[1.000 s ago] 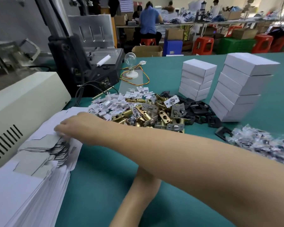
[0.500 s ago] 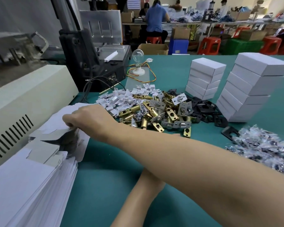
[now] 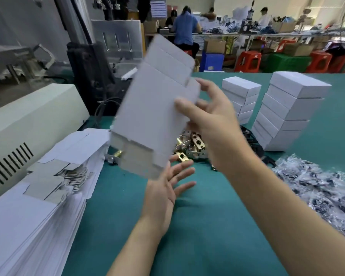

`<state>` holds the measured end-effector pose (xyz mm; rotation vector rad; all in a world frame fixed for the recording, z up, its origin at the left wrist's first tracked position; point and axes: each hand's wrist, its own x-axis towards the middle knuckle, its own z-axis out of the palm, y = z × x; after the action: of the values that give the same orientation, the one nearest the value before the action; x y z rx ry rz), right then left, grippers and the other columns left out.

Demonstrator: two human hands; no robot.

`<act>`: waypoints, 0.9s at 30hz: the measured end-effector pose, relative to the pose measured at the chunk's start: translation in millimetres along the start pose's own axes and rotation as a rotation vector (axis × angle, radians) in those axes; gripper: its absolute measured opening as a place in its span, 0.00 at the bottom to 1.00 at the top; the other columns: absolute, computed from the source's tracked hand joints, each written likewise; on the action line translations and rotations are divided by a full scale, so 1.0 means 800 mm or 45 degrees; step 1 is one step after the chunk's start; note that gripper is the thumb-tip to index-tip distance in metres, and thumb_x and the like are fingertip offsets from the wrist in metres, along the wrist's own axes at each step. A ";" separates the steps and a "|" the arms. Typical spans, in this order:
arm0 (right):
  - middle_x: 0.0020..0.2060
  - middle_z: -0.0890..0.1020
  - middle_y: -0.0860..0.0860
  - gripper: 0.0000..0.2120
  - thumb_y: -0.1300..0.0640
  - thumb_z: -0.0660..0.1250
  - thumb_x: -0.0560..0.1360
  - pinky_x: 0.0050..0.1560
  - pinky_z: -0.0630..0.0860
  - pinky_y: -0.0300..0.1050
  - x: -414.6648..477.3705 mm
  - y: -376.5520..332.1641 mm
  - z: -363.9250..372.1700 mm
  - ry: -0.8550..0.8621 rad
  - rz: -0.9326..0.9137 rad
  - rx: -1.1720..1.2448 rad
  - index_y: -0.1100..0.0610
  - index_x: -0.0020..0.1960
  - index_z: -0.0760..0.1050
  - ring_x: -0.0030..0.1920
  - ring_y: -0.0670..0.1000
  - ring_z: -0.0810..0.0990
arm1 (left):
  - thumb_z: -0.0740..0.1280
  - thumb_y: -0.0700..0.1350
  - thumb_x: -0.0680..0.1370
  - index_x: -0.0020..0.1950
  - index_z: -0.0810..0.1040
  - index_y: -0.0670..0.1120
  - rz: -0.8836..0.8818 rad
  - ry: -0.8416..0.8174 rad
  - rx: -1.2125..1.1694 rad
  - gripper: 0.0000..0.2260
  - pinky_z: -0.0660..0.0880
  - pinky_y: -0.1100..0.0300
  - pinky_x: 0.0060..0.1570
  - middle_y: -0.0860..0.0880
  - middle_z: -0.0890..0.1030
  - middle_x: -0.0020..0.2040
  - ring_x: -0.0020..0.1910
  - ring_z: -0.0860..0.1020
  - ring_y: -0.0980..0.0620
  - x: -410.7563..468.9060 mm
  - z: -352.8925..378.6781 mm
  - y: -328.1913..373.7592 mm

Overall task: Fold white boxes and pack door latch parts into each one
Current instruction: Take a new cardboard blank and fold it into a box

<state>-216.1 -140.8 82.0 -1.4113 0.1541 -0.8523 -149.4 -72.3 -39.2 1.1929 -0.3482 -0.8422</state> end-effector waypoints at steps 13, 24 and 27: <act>0.52 0.87 0.50 0.21 0.61 0.71 0.79 0.28 0.79 0.47 -0.111 0.071 -0.100 0.061 0.361 -0.111 0.42 0.65 0.69 0.43 0.50 0.86 | 0.74 0.71 0.70 0.73 0.79 0.50 -0.262 -0.699 -0.301 0.38 0.78 0.40 0.63 0.40 0.81 0.69 0.65 0.82 0.38 -0.059 -0.027 -0.006; 0.55 0.80 0.41 0.17 0.38 0.66 0.75 0.53 0.75 0.41 -0.127 0.069 -0.086 -0.009 0.014 -0.647 0.44 0.59 0.77 0.58 0.48 0.80 | 0.79 0.77 0.52 0.72 0.69 0.62 0.324 -0.243 0.342 0.51 0.81 0.60 0.45 0.51 0.82 0.59 0.51 0.84 0.55 -0.059 -0.012 -0.002; 0.55 0.84 0.41 0.14 0.44 0.70 0.78 0.54 0.80 0.45 -0.131 0.073 -0.073 -0.132 0.148 -0.462 0.43 0.62 0.76 0.56 0.46 0.83 | 0.84 0.65 0.60 0.66 0.70 0.73 0.457 -0.038 0.411 0.39 0.82 0.63 0.50 0.59 0.85 0.59 0.58 0.85 0.57 -0.058 -0.017 -0.006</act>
<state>-298.4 -128.9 -22.5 -1.7637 0.3206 -0.6740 -173.1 -29.6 -40.0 1.3629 -0.7198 -0.5020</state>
